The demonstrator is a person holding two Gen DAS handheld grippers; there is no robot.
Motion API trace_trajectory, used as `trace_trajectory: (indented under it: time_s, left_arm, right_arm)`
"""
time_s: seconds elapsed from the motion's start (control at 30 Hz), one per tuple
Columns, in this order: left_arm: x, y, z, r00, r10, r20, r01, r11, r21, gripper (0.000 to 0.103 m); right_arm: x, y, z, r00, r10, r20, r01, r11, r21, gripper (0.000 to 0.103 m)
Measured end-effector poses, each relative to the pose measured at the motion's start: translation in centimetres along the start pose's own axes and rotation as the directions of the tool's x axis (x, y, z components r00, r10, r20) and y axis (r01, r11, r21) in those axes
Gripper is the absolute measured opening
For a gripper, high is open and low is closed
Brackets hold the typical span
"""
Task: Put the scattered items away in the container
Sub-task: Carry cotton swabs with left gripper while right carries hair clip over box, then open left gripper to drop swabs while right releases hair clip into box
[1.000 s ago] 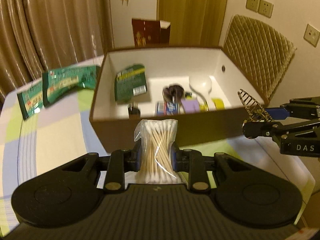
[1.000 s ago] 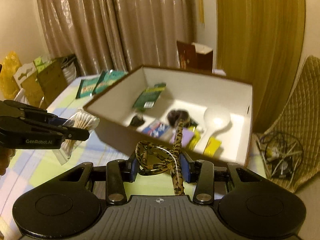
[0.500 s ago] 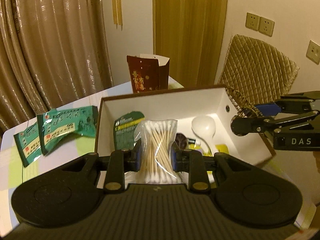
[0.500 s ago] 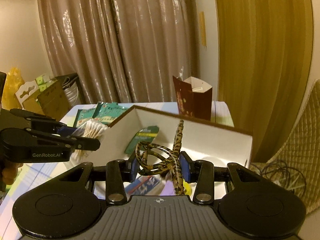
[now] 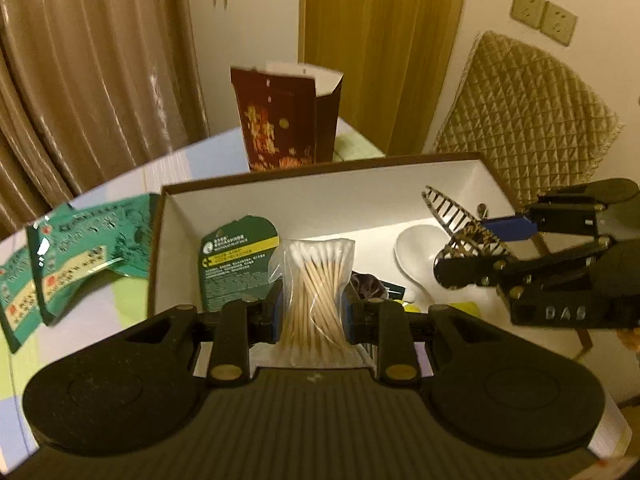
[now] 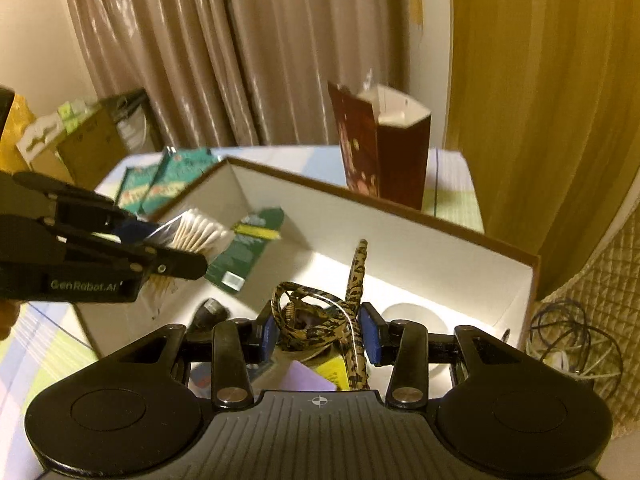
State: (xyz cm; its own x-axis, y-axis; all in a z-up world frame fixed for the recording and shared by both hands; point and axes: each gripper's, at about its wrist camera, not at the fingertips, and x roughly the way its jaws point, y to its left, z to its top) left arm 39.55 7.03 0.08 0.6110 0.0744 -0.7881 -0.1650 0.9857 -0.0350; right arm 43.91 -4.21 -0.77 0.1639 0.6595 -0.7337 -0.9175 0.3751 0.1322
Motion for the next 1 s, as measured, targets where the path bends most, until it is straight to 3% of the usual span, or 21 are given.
trace_trajectory:
  time_s: [0.53,0.67,0.7,0.87,1.0]
  left_arm:
    - [9.0,0.4,2.1,0.994,0.023,-0.105,-0.022,1.0,0.017,0.024]
    - [9.9,0.6,2.1,0.993,0.027,-0.114,-0.025,0.999,0.02,0.031]
    - [10.0,0.7,2.0,0.993,0.028,-0.117,-0.026,0.999,0.021,0.039]
    - [9.9,0.7,2.0,0.994,0.033,-0.106,-0.03,0.999,0.029,0.056]
    - [9.7,0.7,2.1,0.995,0.038,-0.097,-0.034,0.999,0.037,0.057]
  right_arm:
    - [6.2,-2.8,0.6,0.994,0.008,-0.107,-0.004,0.999,0.042,0.039]
    - [6.6,-3.3,0.6,0.993,0.003,-0.115,0.002,0.999,0.049,0.039]
    - [6.7,-3.3,0.6,0.993,0.004,-0.118,0.002,0.999,0.052,0.039]
    - [7.0,-3.5,0.6,0.992,0.005,-0.126,0.002,0.998,0.056,0.039]
    - [7.2,-3.5,0.7,0.992,0.005,-0.127,0.002,0.999,0.055,0.039]
